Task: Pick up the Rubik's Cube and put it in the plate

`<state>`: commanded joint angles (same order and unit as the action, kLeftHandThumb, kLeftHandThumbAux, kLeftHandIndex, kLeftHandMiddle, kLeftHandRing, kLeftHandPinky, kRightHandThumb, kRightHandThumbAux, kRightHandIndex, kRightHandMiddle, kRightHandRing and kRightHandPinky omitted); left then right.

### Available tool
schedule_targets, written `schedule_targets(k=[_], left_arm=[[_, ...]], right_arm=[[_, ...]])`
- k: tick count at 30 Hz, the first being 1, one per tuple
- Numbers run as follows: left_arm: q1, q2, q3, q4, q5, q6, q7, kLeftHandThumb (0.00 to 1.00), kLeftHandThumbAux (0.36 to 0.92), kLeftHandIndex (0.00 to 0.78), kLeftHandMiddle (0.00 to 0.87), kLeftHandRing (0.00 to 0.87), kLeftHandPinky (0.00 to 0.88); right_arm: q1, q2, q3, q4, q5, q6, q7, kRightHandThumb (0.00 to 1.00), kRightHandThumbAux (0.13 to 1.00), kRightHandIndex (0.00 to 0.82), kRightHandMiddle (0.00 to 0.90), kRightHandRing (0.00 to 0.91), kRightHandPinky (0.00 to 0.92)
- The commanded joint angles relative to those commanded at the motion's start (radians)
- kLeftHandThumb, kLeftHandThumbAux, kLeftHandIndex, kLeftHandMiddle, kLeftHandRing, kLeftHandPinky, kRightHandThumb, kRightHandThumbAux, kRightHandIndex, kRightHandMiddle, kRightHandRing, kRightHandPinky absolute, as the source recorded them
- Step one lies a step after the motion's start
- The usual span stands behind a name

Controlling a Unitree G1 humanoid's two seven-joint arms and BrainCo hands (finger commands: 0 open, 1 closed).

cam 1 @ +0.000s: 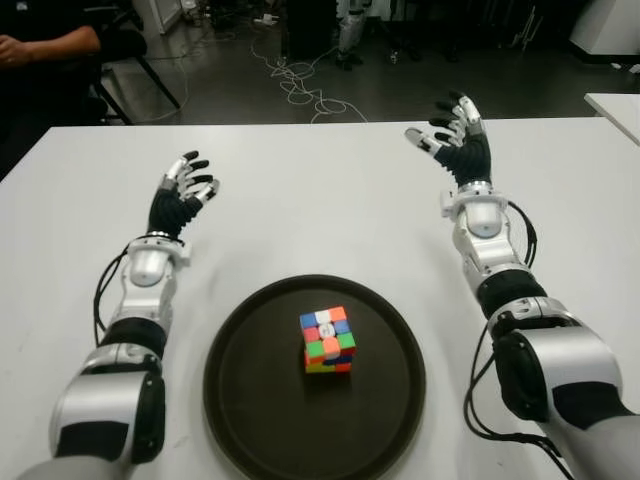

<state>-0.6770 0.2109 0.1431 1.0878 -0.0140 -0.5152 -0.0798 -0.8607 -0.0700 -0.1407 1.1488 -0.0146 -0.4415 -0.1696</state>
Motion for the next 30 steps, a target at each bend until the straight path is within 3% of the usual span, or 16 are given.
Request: schedule_targets(k=[8, 15, 21, 30], left_arm=[[-0.028, -0.01, 0.005, 0.016, -0.006, 0.027, 0.004, 0.147, 0.679, 0.097, 0.18, 0.196, 0.226], [-0.02, -0.007, 0.017, 0.044, -0.017, 0.031, -0.002, 0.138, 0.682, 0.085, 0.173, 0.189, 0.221], [-0.019, -0.008, 0.027, 0.057, -0.021, 0.051, 0.013, 0.142, 0.694, 0.087, 0.184, 0.201, 0.234], [-0.025, -0.008, 0.038, 0.074, -0.02, 0.076, 0.033, 0.148, 0.692, 0.097, 0.196, 0.208, 0.223]], right_arm=[[0.039, -0.009, -0.032, 0.064, 0.01, 0.051, -0.061, 0.056, 0.781, 0.134, 0.203, 0.237, 0.289], [0.032, -0.011, -0.055, 0.071, 0.022, 0.118, -0.114, 0.03, 0.805, 0.136, 0.198, 0.228, 0.272], [0.049, -0.009, -0.063, 0.053, 0.031, 0.13, -0.13, 0.018, 0.81, 0.149, 0.202, 0.228, 0.275], [0.056, -0.005, -0.063, 0.051, 0.031, 0.126, -0.124, 0.092, 0.799, 0.168, 0.231, 0.27, 0.321]])
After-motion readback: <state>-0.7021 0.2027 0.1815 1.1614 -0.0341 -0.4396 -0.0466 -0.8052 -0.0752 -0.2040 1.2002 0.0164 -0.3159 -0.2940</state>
